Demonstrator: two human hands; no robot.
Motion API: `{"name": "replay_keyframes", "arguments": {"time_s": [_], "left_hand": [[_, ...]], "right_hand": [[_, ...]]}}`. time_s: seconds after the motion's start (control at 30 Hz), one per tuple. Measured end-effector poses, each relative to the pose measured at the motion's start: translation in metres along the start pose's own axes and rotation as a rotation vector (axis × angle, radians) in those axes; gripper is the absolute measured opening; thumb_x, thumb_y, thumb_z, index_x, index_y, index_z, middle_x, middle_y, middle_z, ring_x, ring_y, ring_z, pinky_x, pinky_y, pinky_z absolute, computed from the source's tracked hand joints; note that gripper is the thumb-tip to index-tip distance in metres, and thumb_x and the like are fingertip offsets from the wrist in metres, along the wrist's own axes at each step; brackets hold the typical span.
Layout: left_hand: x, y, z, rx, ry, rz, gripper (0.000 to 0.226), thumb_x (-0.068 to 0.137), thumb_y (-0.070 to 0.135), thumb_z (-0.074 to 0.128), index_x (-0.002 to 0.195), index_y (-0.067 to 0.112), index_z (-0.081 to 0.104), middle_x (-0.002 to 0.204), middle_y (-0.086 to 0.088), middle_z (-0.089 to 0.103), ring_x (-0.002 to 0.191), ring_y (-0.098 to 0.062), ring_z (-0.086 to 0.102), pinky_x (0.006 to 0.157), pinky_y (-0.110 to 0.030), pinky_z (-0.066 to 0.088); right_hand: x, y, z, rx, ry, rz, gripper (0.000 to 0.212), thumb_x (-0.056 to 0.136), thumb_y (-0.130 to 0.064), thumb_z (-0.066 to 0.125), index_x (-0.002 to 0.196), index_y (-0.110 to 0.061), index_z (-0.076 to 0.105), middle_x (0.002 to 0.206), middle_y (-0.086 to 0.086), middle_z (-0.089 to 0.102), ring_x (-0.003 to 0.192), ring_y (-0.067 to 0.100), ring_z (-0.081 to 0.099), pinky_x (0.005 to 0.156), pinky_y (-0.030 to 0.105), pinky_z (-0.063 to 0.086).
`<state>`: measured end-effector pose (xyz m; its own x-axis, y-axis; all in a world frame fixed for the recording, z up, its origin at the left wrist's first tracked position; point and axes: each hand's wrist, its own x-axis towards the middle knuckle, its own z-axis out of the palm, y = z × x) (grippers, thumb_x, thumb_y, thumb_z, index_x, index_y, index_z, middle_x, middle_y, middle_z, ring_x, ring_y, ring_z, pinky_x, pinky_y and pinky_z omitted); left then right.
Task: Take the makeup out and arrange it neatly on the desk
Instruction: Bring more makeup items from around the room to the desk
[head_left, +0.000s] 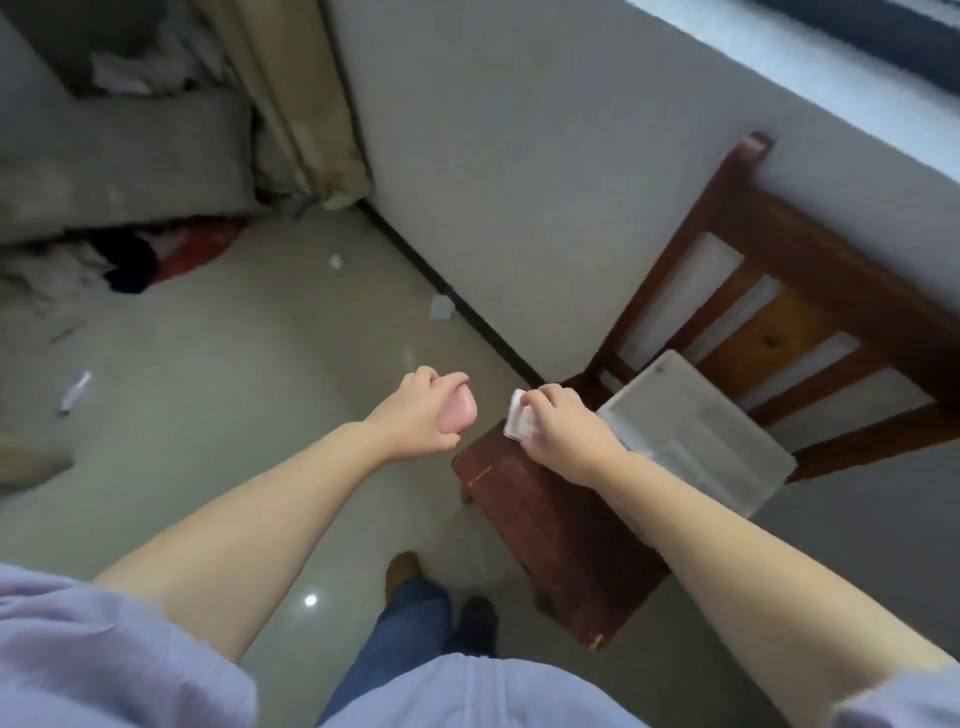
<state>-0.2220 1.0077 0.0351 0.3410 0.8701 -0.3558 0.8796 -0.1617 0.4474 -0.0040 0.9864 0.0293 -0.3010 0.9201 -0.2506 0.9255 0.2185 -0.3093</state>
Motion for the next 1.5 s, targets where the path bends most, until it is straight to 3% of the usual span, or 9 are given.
{"name": "replay_keyframes", "arguments": {"time_s": [0.3,0.53,1.0,1.27,1.5], "left_hand": [[-0.196,-0.091,0.011,-0.101,0.296,-0.485,0.073,0.079,0.034,0.064,0.142,0.031,0.026,0.134,-0.005,0.030,0.127,-0.026,0.033,0.098,-0.039,0.042],[-0.400,-0.146,0.064,-0.200,0.402,-0.856,0.073,0.078,0.032,0.062,0.142,0.030,0.026,0.134,-0.007,0.029,0.129,-0.027,0.030,0.097,-0.039,0.044],[-0.761,-0.187,0.177,-0.315,0.623,-1.173,0.071,0.078,0.030,0.062,0.139,0.029,0.027,0.132,-0.003,0.030,0.125,-0.024,0.033,0.092,-0.038,0.047],[-0.887,-0.230,0.223,-0.402,0.819,-1.360,0.072,0.078,0.031,0.063,0.140,0.029,0.028,0.130,-0.003,0.032,0.122,-0.022,0.035,0.093,-0.038,0.046],[-0.993,-0.318,0.226,-0.432,0.932,-1.544,0.072,0.077,0.031,0.063,0.141,0.026,0.031,0.127,-0.005,0.036,0.120,-0.024,0.039,0.097,-0.037,0.044]], "right_hand": [[0.021,-0.164,0.031,-0.242,-0.156,-0.583,0.044,0.089,-0.023,0.049,0.131,-0.013,0.042,0.127,0.008,0.043,0.120,0.030,0.040,0.089,0.038,0.047],[-0.038,-0.327,0.091,-0.305,-0.235,-0.975,0.050,0.089,-0.030,0.054,0.135,-0.016,0.039,0.135,0.006,0.040,0.124,0.027,0.038,0.092,0.036,0.046],[-0.272,-0.608,0.234,-0.377,-0.347,-1.363,0.051,0.089,-0.036,0.053,0.134,-0.018,0.038,0.137,0.002,0.038,0.128,0.022,0.034,0.093,0.031,0.040],[-0.342,-0.754,0.307,-0.499,-0.403,-1.636,0.052,0.089,-0.037,0.054,0.135,-0.018,0.037,0.139,0.002,0.038,0.130,0.022,0.035,0.096,0.032,0.041],[-0.380,-0.920,0.374,-0.520,-0.441,-1.861,0.049,0.090,-0.034,0.052,0.133,-0.015,0.037,0.139,0.005,0.038,0.130,0.024,0.035,0.095,0.033,0.044]]}}
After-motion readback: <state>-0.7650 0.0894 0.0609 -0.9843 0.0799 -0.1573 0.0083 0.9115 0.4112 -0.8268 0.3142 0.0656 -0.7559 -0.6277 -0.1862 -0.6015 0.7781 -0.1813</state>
